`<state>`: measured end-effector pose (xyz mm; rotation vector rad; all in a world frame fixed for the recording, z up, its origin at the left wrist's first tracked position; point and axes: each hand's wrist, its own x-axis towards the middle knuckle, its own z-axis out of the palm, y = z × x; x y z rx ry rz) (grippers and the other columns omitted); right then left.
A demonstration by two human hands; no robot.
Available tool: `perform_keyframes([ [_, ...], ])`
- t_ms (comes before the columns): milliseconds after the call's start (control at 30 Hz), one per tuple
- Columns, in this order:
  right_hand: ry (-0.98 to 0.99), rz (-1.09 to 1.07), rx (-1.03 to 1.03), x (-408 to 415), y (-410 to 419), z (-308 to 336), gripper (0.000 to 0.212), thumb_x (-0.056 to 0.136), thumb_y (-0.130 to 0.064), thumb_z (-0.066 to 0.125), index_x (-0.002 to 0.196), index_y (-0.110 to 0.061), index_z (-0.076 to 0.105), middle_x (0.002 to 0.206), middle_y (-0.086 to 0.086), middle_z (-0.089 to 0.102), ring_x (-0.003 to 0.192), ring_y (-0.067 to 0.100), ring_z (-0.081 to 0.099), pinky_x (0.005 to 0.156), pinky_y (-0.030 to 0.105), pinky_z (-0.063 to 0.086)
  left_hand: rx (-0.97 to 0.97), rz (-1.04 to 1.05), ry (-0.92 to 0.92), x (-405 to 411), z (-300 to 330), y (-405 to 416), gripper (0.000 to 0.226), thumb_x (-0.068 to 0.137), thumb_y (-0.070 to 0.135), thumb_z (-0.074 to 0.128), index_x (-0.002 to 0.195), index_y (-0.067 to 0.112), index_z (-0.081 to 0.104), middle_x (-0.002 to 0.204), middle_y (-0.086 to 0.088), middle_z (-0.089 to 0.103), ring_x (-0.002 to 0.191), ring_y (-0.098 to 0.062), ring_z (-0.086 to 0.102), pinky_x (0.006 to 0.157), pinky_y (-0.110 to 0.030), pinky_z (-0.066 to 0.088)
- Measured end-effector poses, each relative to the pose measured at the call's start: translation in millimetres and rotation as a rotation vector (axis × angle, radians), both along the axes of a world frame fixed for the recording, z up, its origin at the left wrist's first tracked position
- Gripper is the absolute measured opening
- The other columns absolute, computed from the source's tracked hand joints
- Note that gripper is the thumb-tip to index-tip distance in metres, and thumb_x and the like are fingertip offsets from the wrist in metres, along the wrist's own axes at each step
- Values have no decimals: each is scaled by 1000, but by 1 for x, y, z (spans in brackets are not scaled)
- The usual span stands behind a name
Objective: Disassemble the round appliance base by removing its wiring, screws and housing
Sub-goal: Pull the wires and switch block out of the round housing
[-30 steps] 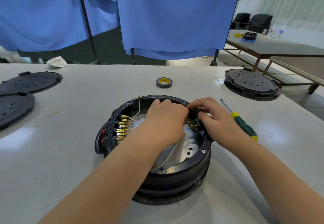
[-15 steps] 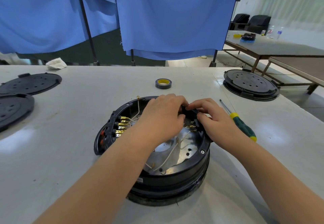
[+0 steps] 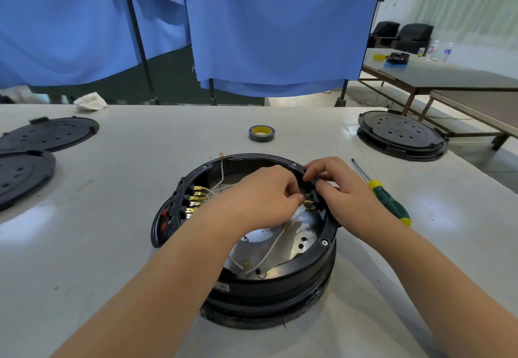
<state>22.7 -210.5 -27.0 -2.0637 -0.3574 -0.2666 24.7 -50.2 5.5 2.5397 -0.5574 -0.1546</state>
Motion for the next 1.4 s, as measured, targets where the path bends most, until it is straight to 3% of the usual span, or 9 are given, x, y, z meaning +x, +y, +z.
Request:
perform_keyframes([
  [233,-4,4,4,0,0,0,36,92,7,41,84,-24,57,113,-1,53,101,-5,51,77,4,41,7,-18,-56,-1,2,1,11,89,23,59,89,23,70,86,8,67,81,-10,61,73,-25,49],
  [500,1,6,11,0,0,1,37,90,8,41,84,-25,58,113,1,53,106,5,52,88,19,41,58,-8,-126,-3,3,0,11,86,22,59,88,22,70,90,8,65,86,-15,60,80,-38,53],
  [767,4,3,-4,1,0,0,37,91,6,41,84,-26,58,110,-5,52,103,1,52,82,13,39,160,-31,-82,-3,0,3,11,84,14,59,79,23,65,90,6,63,86,-17,59,75,-33,52],
  [933,0,3,-8,1,-1,-1,38,92,6,41,84,-27,58,109,-7,52,100,-1,51,78,7,38,36,16,-85,-2,1,6,7,88,19,59,84,22,64,94,5,65,92,-16,60,85,-40,51],
  [1133,-4,1,-11,1,0,-1,38,92,6,42,84,-27,59,110,-5,52,103,-4,51,80,1,37,67,47,-102,0,-2,6,9,88,21,58,90,22,66,96,6,64,92,-15,59,85,-38,51],
  [1400,0,6,-23,0,-1,0,35,93,4,41,87,-25,60,111,-5,52,105,-3,51,84,8,39,34,23,-57,0,1,5,19,87,29,65,105,26,72,95,9,68,90,-9,62,87,-32,51],
])
